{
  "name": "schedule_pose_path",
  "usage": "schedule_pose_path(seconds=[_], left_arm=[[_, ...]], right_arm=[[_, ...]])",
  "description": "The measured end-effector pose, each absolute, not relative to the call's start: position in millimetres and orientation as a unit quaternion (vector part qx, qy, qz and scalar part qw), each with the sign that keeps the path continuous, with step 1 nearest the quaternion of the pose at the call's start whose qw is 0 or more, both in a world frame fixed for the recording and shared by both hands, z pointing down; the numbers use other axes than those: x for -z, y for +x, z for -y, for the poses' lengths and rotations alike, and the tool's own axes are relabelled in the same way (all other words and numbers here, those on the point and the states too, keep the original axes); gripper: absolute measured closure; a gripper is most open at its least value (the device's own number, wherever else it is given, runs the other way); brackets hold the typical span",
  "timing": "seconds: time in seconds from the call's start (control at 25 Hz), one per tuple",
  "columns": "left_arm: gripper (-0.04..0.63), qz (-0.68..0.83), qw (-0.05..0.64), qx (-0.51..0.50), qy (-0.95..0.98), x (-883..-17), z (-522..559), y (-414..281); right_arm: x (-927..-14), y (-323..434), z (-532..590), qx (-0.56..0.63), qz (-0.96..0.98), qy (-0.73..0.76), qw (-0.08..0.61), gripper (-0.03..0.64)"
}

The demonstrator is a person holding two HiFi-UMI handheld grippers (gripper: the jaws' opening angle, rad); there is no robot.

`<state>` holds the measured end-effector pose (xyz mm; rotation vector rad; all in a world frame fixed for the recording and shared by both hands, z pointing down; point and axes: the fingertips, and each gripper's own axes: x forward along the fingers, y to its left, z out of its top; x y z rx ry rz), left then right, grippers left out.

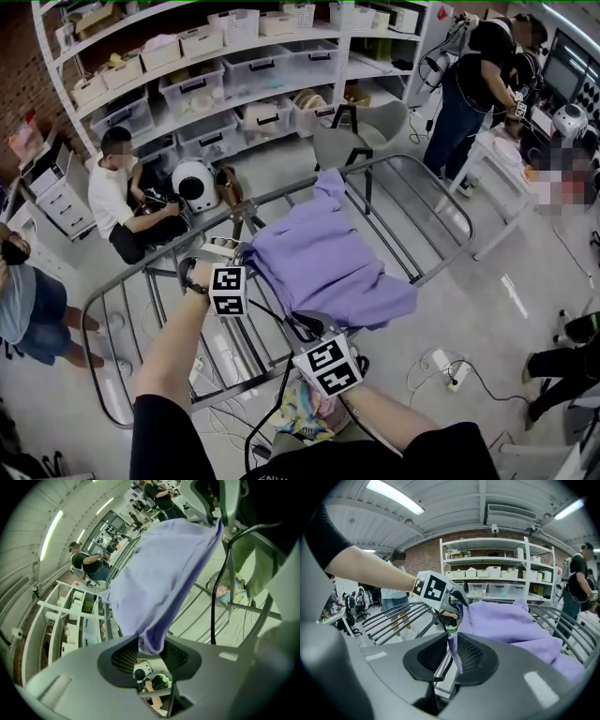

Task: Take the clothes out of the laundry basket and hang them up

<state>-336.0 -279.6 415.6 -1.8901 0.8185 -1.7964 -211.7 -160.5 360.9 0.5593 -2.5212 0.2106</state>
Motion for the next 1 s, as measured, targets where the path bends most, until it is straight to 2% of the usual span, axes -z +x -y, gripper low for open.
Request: schedule_pose_path(seconds=[0.12,0.36,0.48,1.0], left_arm=[[0.441,-0.299,0.189,0.643,-0.679,-413.0,278.2,-338.0],[0.362,-0.298,0.173,0.661,-0.667,-394.3,263.4,-356.5],[0.356,-0.315,0.174,0.655,-0.664,-368.9,255.9,-360.8],[0.356,-0.407,0.281,0.550,-0.673,-181.7,206.1,-330.5]], right_arm=[[-360.2,-204.0,162.0,-0.090,0.935,0.217,0.266,0.515],[-347.4,-183.0,155.7,-0.108,0.938,0.224,0.243,0.477],[-340.4,-169.0,149.0,-0.119,0.939,0.228,0.229,0.469],[-319.6,-105.7,145.2,-0.126,0.925,0.305,0.187,0.469]])
